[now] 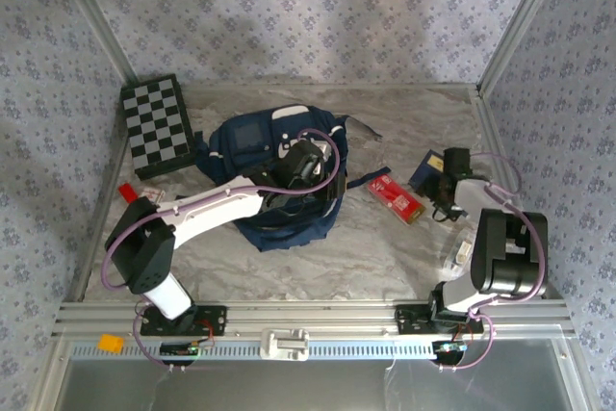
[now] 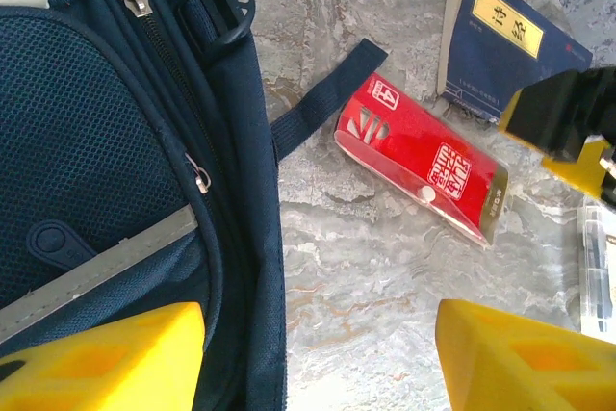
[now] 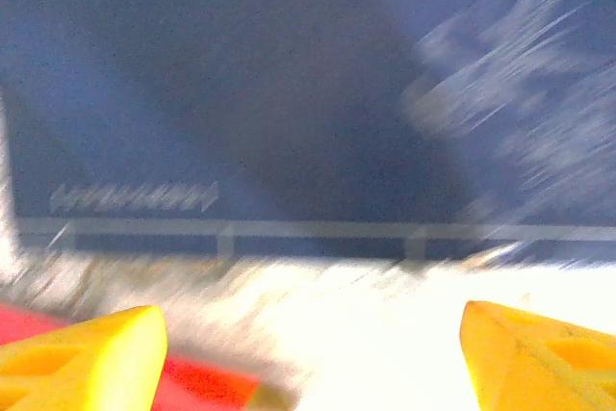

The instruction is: Pack the student bag

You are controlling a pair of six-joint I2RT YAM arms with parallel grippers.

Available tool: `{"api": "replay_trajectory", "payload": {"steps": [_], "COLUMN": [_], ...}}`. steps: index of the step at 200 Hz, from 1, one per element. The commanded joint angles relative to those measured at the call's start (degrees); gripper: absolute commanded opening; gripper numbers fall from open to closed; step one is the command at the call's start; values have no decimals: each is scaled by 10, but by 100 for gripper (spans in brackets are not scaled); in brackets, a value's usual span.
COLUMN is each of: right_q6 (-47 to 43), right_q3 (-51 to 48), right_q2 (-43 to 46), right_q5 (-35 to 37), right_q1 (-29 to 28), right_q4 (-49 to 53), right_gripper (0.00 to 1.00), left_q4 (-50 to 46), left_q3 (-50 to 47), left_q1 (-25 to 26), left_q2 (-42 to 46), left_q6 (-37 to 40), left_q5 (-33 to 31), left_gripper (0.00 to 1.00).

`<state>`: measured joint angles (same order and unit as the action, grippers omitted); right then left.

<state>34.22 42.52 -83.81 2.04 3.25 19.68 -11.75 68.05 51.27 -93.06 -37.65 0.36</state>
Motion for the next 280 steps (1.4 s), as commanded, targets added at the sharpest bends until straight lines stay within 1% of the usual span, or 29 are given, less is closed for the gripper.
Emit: {"api": "replay_trajectory", "payload": {"steps": [1,16,35,53,65,75,78,86,100,126,150,166,180,205,225,252,280], "right_q6": [63,74,74,50,24,23,4,-11,-25,-41,-49,-50,-52,-56,-42,-23,2], "right_q3": [-13,-8,0,8,6,3,4,5,-2,-1,11,15,18,44,48,56,60], "right_q2": [24,31,50,69,79,81,81,81,78,45,1,-18,-37,-63,-77,-89,-81], "right_q5": [0,10,23,53,58,60,58,55,67,41,14,11,-12,-21,-50,-53,-55], "right_q1": [-67,-102,-94,-44,-7,25,35,60,90,150,179,185,183,171,163,124,87], "right_q4": [-19,-18,14,48,48,53,54,56,52,29,15,0,-17,-2,-5,-7,-1], "right_gripper": [81,81,83,86,88,89,89,89,91,92,92,93,92,92,91,90,88], "left_q4": [13,16,16,22,30,36,37,40,45,48,57,59,57,56,55,50,45], "left_q3": [11,10,13,11,11,11,12,14,19,36,46,53,59,63,64,64,56], "left_q1": [-3,-3,-4,-2,2,5,6,8,9,12,13,14,13,13,12,7,1], "left_q2": [-2,0,1,2,2,-2,-3,-6,-14,-32,-45,-51,-58,-66,-70,-70,-64], "left_q6": [-16,-18,-20,-23,-23,-24,-24,-26,-26,-22,-20,-19,-20,-21,-22,-22,-22], "left_q5": [-12,-11,-3,4,5,5,5,6,9,12,11,9,7,4,2,3,2], "left_gripper": [65,65,65,65,66,66,66,66,66,70,73,76,77,78,78,78,79]}}
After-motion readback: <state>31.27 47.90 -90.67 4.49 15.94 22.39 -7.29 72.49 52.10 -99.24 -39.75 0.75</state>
